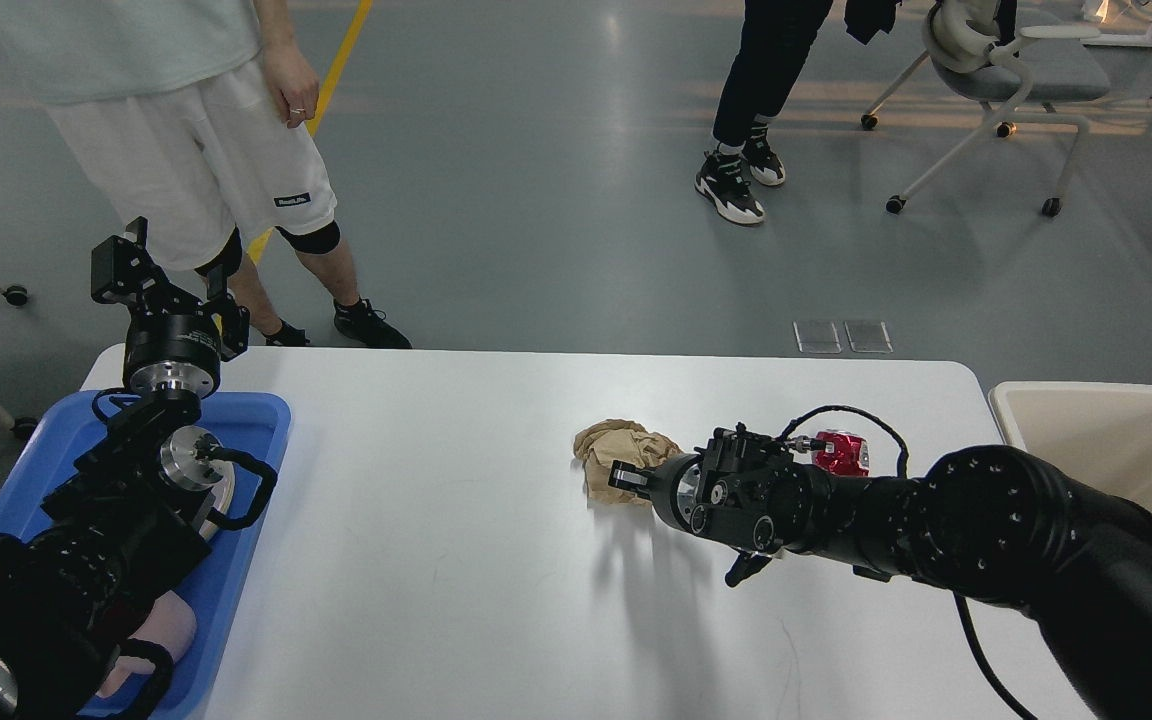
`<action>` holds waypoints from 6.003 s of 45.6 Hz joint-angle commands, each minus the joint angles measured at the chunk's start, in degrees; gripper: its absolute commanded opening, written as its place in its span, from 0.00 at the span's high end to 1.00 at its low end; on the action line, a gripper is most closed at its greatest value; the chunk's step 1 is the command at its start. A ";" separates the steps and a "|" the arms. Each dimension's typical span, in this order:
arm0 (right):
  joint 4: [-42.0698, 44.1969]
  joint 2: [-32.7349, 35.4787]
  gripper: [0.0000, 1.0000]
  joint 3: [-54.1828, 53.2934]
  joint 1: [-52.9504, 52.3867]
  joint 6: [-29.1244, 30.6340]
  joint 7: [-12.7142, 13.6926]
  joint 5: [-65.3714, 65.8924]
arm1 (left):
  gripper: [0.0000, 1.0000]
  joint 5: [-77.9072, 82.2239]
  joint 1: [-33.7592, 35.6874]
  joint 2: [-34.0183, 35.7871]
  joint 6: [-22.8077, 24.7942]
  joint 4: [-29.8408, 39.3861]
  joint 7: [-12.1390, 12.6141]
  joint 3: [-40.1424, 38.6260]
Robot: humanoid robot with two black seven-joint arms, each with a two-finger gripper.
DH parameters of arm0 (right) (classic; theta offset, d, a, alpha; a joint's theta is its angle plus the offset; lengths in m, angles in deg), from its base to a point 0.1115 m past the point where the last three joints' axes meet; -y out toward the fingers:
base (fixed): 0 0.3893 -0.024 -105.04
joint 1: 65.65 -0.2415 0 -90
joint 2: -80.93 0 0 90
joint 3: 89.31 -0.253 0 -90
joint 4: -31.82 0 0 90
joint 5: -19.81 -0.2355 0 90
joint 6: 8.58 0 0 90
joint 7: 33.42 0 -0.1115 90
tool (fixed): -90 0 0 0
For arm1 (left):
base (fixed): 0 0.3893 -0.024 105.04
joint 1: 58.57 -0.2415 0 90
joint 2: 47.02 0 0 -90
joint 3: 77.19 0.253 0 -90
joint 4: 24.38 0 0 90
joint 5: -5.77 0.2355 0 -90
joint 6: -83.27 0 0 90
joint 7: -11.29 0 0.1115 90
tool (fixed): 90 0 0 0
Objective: Tidy desktop
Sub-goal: 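Carry the paper ball over the white bin and drop it, then move the right gripper down and grasp the red can, then lift the red can over the white bin and release it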
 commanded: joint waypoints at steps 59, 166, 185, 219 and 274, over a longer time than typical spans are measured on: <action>-3.32 47.13 1.00 -6.75 -7.23 5.63 0.08 0.72 | 0.04 0.00 0.00 0.00 0.00 0.00 0.00 0.00; 1.97 14.52 0.00 18.91 -0.53 8.97 0.08 13.64 | 0.04 0.00 0.00 0.00 0.00 0.00 0.00 0.00; 4.87 11.97 0.45 19.35 2.64 6.33 0.34 13.99 | 0.04 0.00 0.00 0.00 0.00 0.00 0.00 0.00; -18.58 22.86 1.00 14.34 -16.68 7.47 0.34 13.64 | 0.04 0.00 0.00 0.00 0.00 0.00 0.00 0.00; 10.84 50.12 0.00 -11.14 11.68 3.34 -0.27 12.67 | 0.04 0.00 0.00 0.00 0.00 0.00 0.00 0.00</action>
